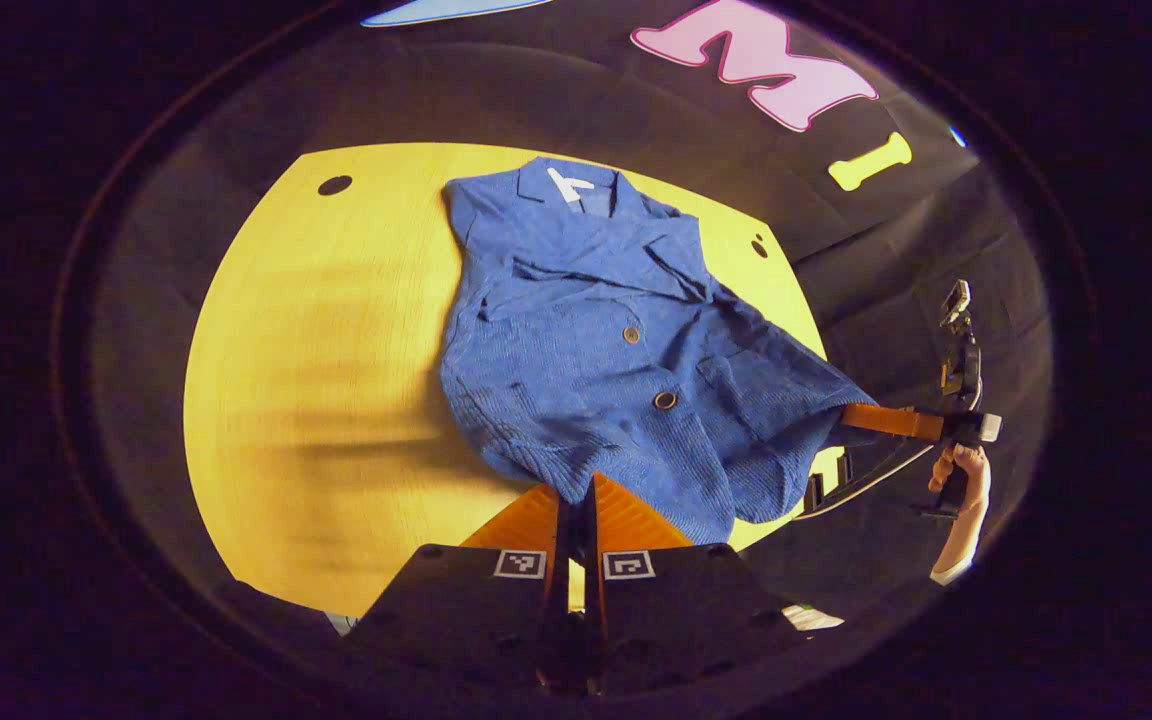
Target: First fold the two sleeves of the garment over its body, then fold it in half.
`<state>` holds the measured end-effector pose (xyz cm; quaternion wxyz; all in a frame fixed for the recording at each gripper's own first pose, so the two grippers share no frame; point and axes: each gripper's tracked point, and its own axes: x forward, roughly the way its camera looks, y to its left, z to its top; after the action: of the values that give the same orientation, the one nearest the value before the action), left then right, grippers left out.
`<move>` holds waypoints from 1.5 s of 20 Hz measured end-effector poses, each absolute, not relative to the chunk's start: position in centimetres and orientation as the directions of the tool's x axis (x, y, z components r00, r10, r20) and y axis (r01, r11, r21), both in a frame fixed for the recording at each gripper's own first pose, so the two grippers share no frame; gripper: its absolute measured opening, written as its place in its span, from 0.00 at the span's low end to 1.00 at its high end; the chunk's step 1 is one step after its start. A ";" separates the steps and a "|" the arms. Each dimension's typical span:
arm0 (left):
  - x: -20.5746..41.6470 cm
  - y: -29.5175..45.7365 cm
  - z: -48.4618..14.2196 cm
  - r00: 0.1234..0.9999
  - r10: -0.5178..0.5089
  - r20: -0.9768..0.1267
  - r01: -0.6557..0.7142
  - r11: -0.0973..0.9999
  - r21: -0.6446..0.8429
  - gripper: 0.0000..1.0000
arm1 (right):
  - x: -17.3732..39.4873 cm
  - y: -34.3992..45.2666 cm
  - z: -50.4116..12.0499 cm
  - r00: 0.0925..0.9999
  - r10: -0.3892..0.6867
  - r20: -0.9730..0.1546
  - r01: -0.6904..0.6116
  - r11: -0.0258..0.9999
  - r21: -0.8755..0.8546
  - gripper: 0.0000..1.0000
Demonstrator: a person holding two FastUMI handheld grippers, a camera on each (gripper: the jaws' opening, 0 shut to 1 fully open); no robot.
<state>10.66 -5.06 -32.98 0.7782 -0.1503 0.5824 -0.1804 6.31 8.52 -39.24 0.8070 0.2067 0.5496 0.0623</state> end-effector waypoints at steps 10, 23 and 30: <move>27.3 -1.5 -31.6 0.332 -0.377 -0.865 -0.097 0.898 -0.429 0.05 | 29.5 8.4 -39.7 0.497 0.264 -0.826 0.142 0.915 0.378 0.05; 43.1 1.3 -41.8 0.382 -0.193 -0.904 -0.221 0.931 -0.292 0.06 | 44.5 8.5 -53.7 0.476 0.248 -0.844 0.159 0.919 0.360 0.05; 44.5 -0.1 -40.9 0.468 -0.177 -0.866 -0.213 0.928 -0.305 0.80 | 45.1 9.6 -53.2 0.531 0.307 -0.790 0.079 0.910 0.407 0.99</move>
<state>44.55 -0.12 -40.94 0.8356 -0.1891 0.5156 0.0105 45.10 9.61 -53.22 0.8514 0.2014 0.4797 0.0671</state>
